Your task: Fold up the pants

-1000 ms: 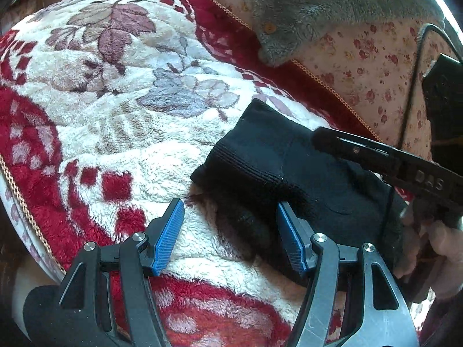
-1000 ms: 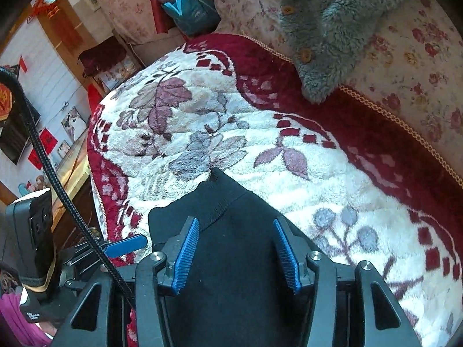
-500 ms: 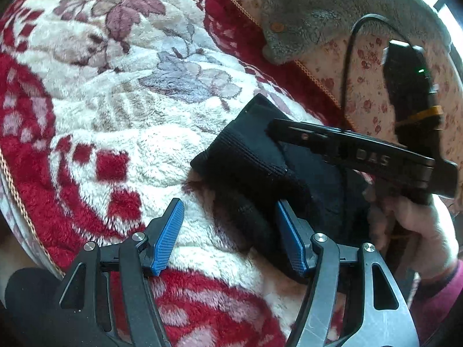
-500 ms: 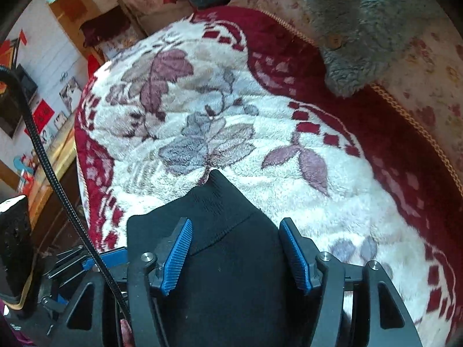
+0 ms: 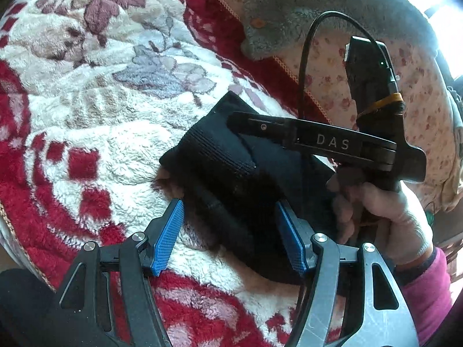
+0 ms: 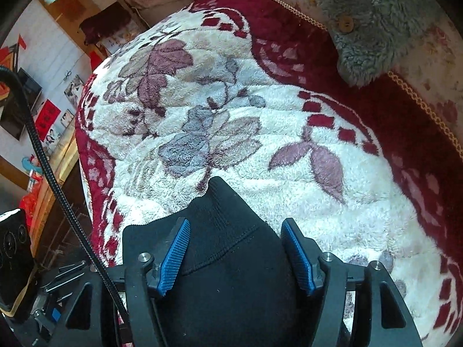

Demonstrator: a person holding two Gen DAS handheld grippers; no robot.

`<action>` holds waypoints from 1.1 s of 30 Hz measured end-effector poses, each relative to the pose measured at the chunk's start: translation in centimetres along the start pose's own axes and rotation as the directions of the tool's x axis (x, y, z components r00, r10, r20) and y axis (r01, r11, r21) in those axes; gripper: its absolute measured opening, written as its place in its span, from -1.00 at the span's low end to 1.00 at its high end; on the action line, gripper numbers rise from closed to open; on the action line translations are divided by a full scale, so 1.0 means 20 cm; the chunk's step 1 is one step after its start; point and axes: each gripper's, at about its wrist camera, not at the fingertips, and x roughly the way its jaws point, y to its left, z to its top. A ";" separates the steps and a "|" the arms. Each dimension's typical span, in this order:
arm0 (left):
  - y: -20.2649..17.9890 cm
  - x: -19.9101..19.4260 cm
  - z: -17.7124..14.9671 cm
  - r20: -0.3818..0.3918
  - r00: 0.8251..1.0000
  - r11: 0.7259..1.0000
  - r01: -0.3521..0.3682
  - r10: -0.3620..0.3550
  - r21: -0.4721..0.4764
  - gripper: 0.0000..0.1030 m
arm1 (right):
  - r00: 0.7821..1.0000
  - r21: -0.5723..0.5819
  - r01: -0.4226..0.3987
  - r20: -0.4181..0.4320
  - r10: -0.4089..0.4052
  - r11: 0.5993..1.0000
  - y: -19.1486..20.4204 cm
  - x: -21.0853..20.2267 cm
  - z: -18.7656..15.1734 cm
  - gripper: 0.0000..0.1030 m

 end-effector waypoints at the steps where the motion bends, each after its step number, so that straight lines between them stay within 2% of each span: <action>1: 0.01 -0.01 0.00 0.000 1.000 1.000 0.013 -0.013 -0.016 0.25 | 1.000 0.001 -0.001 -0.003 0.001 1.000 0.00 0.01 0.00 0.26; 7: 0.00 -0.05 0.01 0.024 0.998 0.998 0.061 -0.060 -0.017 0.25 | 1.000 0.016 -0.023 -0.007 0.023 1.000 -0.02 0.02 0.00 0.29; 12: 0.00 0.04 0.02 -0.022 1.000 1.000 0.013 -0.014 -0.029 0.25 | 0.999 0.017 -0.030 -0.011 0.031 0.999 -0.03 0.02 0.00 0.31; 16: -0.01 0.06 0.00 -0.001 1.000 1.000 -0.014 0.014 0.000 0.25 | 1.000 -0.003 -0.024 -0.010 0.024 1.000 -0.02 0.03 0.00 0.30; 18: -0.02 0.06 0.00 0.017 1.000 1.000 -0.021 0.021 0.016 0.25 | 1.000 -0.027 -0.007 -0.002 0.007 1.000 0.00 0.04 0.00 0.11; 19: -0.03 0.07 0.00 0.023 0.999 0.999 -0.032 0.032 0.031 0.20 | 1.000 -0.050 0.014 0.005 -0.014 0.999 0.02 0.05 -0.01 0.06; 21: -0.06 0.06 -0.01 0.048 0.997 0.996 -0.059 0.055 0.071 -0.31 | 0.999 -0.071 0.026 0.026 -0.024 0.997 0.04 0.03 -0.01 -0.12; 22: -0.06 0.05 -0.01 0.051 0.997 0.995 -0.056 0.052 0.087 -0.39 | 0.999 -0.068 0.030 0.040 -0.028 0.997 0.04 0.01 -0.02 -0.25; 23: -0.06 0.04 0.00 0.051 0.998 0.995 -0.046 0.041 0.093 -0.56 | 0.998 -0.063 0.027 0.051 -0.024 0.998 0.04 0.00 -0.02 -0.40; 24: -0.07 0.02 0.00 0.049 0.999 0.995 -0.021 0.016 0.095 -0.62 | 0.998 -0.058 0.019 0.069 -0.015 0.998 0.04 -0.03 -0.03 -0.47; 26: -0.11 -0.03 0.01 0.076 0.997 0.992 -0.010 0.001 0.122 -0.64 | 0.993 -0.053 0.004 0.115 0.002 0.999 0.05 -0.11 -0.04 -0.57; 30: -0.24 -0.18 0.02 0.142 0.988 0.982 0.024 -0.051 0.187 -0.66 | 0.976 -0.050 -0.004 0.216 0.014 0.999 0.10 -0.31 -0.06 -0.64; 33: -0.37 -0.29 0.02 0.176 0.978 0.967 0.068 -0.113 0.245 -0.66 | 0.952 -0.029 -0.026 0.303 0.033 0.999 0.11 -0.53 -0.08 -0.64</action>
